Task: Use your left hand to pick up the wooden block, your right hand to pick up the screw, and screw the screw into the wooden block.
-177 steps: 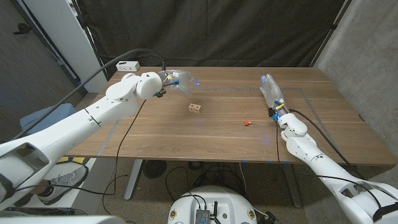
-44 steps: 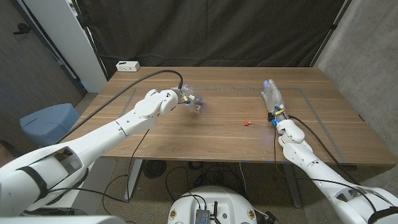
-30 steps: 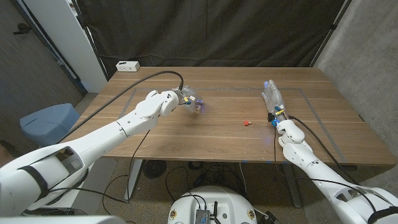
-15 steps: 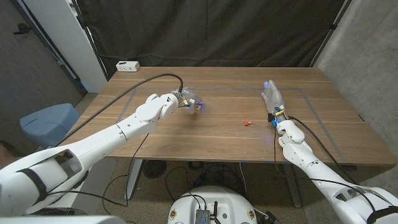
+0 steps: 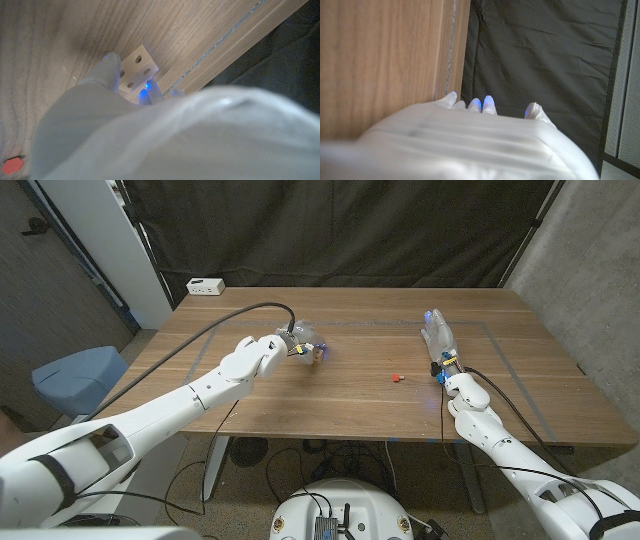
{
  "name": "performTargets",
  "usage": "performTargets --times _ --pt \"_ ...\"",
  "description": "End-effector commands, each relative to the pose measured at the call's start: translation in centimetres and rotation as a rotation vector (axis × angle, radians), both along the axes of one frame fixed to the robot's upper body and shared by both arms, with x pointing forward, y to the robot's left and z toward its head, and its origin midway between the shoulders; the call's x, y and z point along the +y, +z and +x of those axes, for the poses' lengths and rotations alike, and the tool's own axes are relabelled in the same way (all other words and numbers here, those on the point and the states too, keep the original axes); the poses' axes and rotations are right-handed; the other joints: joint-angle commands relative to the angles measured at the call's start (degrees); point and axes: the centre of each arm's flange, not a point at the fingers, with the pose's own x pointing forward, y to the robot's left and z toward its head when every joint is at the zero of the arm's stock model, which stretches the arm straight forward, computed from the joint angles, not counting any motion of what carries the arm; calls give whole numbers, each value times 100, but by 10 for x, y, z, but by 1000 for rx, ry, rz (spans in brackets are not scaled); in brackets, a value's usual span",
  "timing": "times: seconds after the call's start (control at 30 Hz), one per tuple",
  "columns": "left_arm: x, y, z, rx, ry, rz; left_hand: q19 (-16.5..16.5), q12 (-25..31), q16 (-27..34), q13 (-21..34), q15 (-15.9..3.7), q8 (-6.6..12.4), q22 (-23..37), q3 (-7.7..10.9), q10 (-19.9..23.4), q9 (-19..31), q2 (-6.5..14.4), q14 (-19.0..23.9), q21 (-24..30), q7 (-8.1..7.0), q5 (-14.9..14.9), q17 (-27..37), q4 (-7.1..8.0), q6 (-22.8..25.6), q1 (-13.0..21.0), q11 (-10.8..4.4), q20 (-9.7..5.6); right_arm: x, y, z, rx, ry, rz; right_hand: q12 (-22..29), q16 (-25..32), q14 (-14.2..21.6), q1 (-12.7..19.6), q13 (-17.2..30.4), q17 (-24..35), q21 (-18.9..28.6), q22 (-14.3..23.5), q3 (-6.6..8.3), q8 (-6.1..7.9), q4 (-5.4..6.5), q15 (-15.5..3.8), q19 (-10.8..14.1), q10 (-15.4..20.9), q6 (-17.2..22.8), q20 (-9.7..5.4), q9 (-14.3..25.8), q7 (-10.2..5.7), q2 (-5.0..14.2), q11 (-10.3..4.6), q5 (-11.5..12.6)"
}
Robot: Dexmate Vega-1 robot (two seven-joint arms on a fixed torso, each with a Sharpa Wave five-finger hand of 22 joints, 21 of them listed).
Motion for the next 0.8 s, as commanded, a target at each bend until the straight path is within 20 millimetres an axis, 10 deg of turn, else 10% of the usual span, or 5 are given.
performTargets --times 0.03,0.8 --pt "0 -4 3 -6 -1 -2 44 62 -9 59 42 -33 21 -17 -52 39 -2 39 12 99 2 20 -13 -52 77 84 25 0 -1 1 5 -3 5 29 42 -43 -40 17 15 25 26 43 35 3 -24 41 -14 5 -84 6 -1 -39 -32 8" --pt "-3 -11 -1 -61 -27 -45 186 732 51 538 -185 389 14 -164 404 277 -35 650 10 71 3 48 -65 561 431 12 -54 -1 -6 0 8 -4 10 33 47 -33 -60 18 17 30 27 52 35 -1 -20 56 -3 0 -52 7 4 -45 -39 6"
